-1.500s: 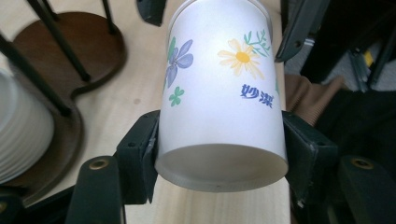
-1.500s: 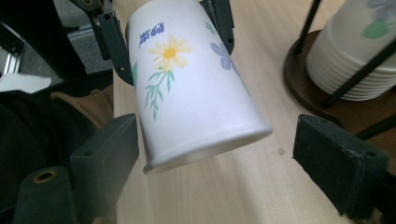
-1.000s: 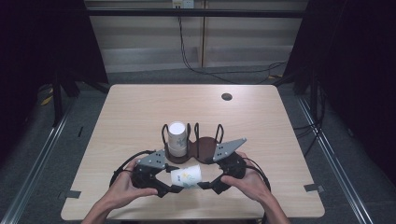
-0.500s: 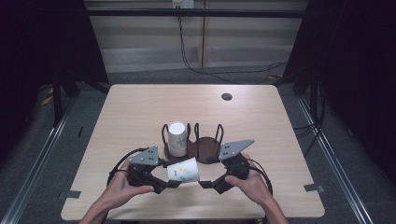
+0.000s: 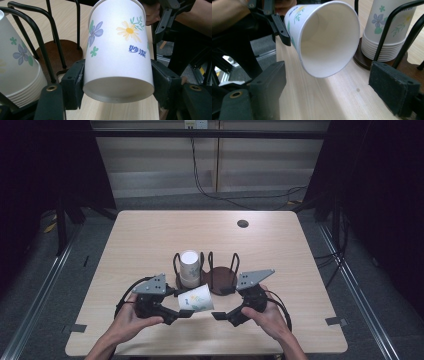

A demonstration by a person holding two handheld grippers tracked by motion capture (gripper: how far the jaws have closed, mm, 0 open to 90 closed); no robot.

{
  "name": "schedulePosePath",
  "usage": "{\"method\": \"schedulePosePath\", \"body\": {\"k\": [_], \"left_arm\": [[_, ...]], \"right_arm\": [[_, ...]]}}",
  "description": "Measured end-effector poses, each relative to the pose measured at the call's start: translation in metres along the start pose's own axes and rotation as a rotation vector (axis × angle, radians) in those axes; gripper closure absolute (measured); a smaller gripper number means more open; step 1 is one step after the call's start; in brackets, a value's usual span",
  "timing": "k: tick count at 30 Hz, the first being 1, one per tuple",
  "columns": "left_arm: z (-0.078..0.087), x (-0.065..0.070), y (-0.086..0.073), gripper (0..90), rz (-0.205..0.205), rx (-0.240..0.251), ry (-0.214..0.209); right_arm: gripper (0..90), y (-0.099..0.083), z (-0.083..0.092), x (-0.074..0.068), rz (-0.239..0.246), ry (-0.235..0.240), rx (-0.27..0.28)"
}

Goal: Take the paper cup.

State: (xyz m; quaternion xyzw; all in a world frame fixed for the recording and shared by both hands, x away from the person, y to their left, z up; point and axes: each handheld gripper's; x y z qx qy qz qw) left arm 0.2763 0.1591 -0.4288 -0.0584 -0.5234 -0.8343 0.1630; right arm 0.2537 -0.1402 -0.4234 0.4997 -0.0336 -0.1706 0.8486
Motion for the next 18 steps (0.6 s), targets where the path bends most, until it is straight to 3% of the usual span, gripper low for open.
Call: {"method": "schedulePosePath", "body": {"k": [7, 18], "left_arm": [[0.0039, 0.0, 0.0017, 35.4, 0.025, 0.051, -0.036], [0.0057, 0.0014, 0.0038, 35.4, 0.008, 0.064, -0.047]], "right_arm": [[14.5, -0.0003, 0.0025, 0.0, -0.012, 0.002, 0.044], [15.9, 0.0032, 0.003, -0.0034, -0.011, 0.017, 0.088]]}}
Point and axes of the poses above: each handheld gripper's, and its own axes: z roughly backward along the jaws, y roughly out of its top, x roughly to its right, and after that the axes turned 7 degrees about z, right-handed
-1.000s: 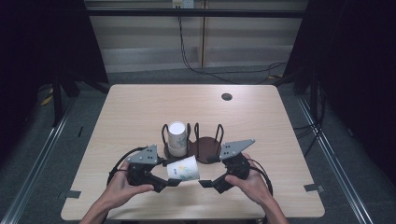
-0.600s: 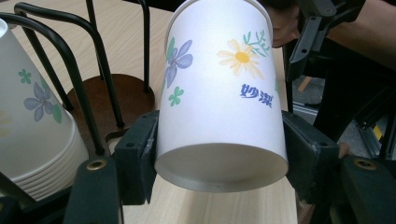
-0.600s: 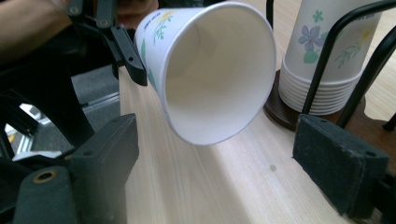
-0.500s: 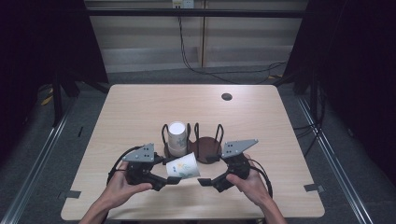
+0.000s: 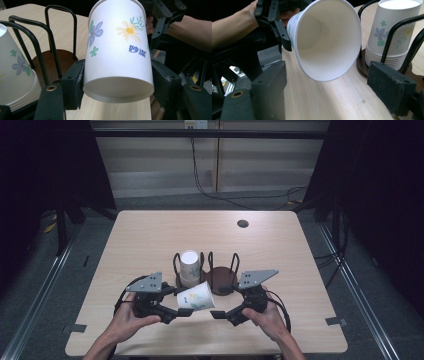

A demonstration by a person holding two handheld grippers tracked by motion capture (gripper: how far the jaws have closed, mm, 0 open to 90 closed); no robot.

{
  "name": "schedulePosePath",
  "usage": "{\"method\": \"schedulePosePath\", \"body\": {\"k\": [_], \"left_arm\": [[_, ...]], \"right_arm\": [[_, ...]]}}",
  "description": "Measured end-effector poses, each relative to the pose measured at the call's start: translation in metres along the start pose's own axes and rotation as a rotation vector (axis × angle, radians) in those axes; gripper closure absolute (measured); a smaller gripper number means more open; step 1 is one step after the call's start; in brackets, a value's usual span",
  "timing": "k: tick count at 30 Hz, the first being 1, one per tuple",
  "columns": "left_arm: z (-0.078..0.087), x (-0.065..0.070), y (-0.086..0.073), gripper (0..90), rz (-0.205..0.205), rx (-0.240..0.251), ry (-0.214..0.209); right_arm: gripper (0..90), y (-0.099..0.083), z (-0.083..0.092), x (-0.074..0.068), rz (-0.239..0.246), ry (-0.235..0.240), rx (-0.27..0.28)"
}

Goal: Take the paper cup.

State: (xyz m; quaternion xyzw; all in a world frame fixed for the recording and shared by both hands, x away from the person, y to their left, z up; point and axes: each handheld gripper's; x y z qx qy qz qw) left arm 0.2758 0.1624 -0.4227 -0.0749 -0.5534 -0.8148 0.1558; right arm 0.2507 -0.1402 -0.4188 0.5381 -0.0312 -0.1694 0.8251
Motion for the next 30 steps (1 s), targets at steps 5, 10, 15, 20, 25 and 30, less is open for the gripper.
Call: {"method": "schedulePosePath", "body": {"k": [5, 10, 15, 20, 25, 30], "left_arm": [[-0.003, 0.002, 0.0, 35.4, -0.007, -0.008, -0.018], [-0.007, 0.004, -0.001, 35.4, -0.023, -0.025, -0.033], [-0.009, 0.006, -0.001, 35.4, -0.045, -0.028, -0.063], [-0.009, 0.006, -0.001, 35.3, -0.043, -0.027, -0.075], [-0.013, 0.007, -0.003, 35.3, -0.044, -0.049, -0.08], [-0.014, 0.007, -0.003, 35.3, -0.037, -0.049, -0.088]], "right_arm": [[16.2, 0.002, 0.0, -0.001, 0.0, 0.015, 0.025], [17.4, 0.003, 0.0, -0.001, -0.005, 0.023, 0.039], [18.4, 0.003, -0.001, -0.002, -0.011, 0.05, 0.047], [19.3, 0.002, -0.003, -0.002, -0.016, 0.068, 0.045], [20.3, 0.001, -0.008, -0.002, -0.017, 0.087, 0.035], [21.1, 0.0, -0.01, -0.002, -0.023, 0.103, 0.038]]}}
Point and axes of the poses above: each handheld gripper's, and its own axes: z roughly backward along the jaws, y roughly out of its top, x roughly to its right, and after that the axes turned 7 degrees about z, right-handed
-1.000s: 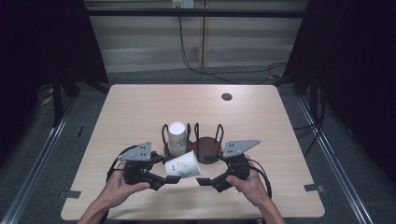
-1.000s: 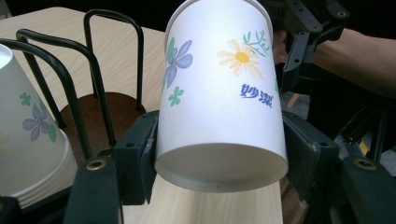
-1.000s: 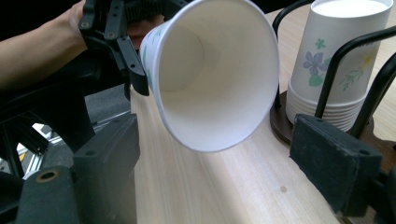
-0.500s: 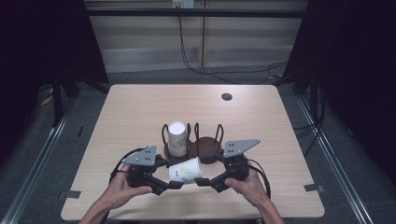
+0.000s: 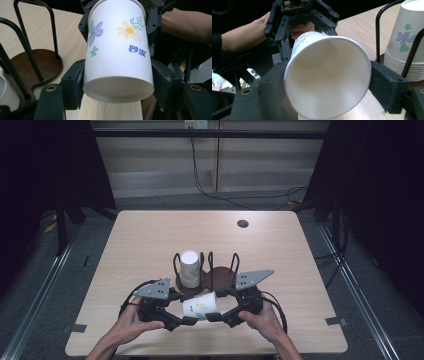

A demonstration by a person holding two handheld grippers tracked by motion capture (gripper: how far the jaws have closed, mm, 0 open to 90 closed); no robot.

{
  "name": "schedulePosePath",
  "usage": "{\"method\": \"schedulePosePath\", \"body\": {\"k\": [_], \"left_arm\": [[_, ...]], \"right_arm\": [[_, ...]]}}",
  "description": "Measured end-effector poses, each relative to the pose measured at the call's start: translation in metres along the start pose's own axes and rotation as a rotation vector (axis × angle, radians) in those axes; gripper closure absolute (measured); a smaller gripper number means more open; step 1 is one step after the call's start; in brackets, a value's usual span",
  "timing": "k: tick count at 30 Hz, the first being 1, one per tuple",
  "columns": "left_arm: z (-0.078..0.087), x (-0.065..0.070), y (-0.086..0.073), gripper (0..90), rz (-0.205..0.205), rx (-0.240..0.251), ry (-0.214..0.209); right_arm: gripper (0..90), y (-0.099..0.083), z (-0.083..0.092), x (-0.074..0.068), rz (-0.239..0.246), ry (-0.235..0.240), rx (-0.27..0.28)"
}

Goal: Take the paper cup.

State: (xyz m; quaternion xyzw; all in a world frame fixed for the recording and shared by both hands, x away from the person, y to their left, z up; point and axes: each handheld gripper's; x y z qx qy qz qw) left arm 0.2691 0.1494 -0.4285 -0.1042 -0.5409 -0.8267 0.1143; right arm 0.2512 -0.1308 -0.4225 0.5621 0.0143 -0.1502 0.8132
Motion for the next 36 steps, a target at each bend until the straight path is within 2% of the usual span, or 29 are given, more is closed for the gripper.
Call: {"method": "schedulePosePath", "body": {"k": [4, 8, 14, 21, 26, 33, 34, 36], "left_arm": [[0.001, 0.0, 0.0, 35.2, 0.002, 0.006, -0.006], [0.002, -0.001, 0.0, 35.4, 0.002, 0.008, -0.006], [0.0, -0.003, -0.002, 35.6, 0.019, -0.001, -0.002], [0.001, -0.006, -0.003, 31.9, 0.035, -0.007, 0.02], [0.002, -0.007, -0.004, 25.7, 0.041, -0.014, 0.031], [0.005, -0.011, -0.006, 18.1, 0.065, -0.034, 0.083], [0.006, -0.012, -0.006, 17.7, 0.059, -0.036, 0.109], [0.006, -0.013, -0.006, 15.4, 0.07, -0.041, 0.123]], "right_arm": [[20.8, -0.001, -0.002, 0.0, -0.001, 0.009, -0.005], [22.8, -0.001, 0.0, 0.002, -0.013, 0.018, 0.015], [27.6, -0.001, 0.001, 0.002, -0.004, 0.004, 0.023], [29.9, 0.003, -0.003, 0.002, 0.007, -0.01, 0.006], [30.2, 0.004, -0.001, 0.003, 0.002, -0.019, 0.007], [30.3, 0.004, 0.002, 0.005, -0.009, -0.041, 0.005], [30.3, 0.004, 0.002, 0.005, -0.008, -0.046, 0.006], [30.3, 0.004, 0.004, 0.005, -0.012, -0.055, 0.006]]}}
Point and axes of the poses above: each handheld gripper's, and its own axes: z roughly backward along the jaws, y roughly out of its top, x roughly to its right, and after that the axes turned 7 degrees about z, right-handed
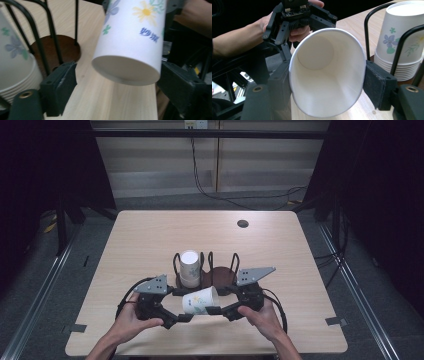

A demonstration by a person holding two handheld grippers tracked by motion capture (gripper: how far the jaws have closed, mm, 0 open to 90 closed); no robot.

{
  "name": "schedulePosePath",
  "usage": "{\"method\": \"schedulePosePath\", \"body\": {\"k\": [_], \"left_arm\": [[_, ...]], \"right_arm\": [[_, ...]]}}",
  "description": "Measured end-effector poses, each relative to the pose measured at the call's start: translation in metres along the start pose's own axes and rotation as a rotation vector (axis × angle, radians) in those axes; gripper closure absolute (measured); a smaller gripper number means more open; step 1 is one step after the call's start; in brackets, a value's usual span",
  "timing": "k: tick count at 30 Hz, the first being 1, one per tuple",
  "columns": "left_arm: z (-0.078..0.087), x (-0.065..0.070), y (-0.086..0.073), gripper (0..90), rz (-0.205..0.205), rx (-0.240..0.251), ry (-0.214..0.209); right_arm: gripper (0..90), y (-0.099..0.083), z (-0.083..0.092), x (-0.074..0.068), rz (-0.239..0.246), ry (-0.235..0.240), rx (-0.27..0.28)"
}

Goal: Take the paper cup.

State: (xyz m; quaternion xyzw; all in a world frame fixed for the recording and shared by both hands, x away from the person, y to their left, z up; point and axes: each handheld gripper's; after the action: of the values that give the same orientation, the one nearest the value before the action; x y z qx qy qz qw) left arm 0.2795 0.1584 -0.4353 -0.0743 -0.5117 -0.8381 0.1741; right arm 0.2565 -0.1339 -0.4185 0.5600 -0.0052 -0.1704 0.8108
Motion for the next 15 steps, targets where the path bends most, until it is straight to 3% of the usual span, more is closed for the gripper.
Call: {"method": "schedulePosePath", "body": {"k": [6, 12, 15], "left_arm": [[-0.001, -0.002, -0.001, 16.0, 0.024, -0.036, 0.0], [0.004, -0.003, -0.003, 16.3, 0.049, -0.026, 0.044], [0.013, -0.007, -0.006, 17.0, 0.052, -0.053, 0.055]], "right_arm": [[29.9, 0.0, 0.006, 0.001, -0.014, -0.049, -0.011], [29.9, 0.002, 0.017, 0.001, -0.028, -0.089, -0.013], [30.0, 0.001, 0.021, 0.003, -0.037, -0.104, -0.031]]}}
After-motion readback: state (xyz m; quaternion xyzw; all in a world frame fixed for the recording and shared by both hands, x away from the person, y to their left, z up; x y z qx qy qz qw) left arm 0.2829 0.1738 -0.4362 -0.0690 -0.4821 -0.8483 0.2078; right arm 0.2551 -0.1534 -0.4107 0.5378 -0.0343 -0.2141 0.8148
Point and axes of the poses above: each handheld gripper's, and its own axes: z roughly backward along the jaws, y roughly out of its top, x roughly to its right, and after that the axes turned 7 degrees about z, right-handed
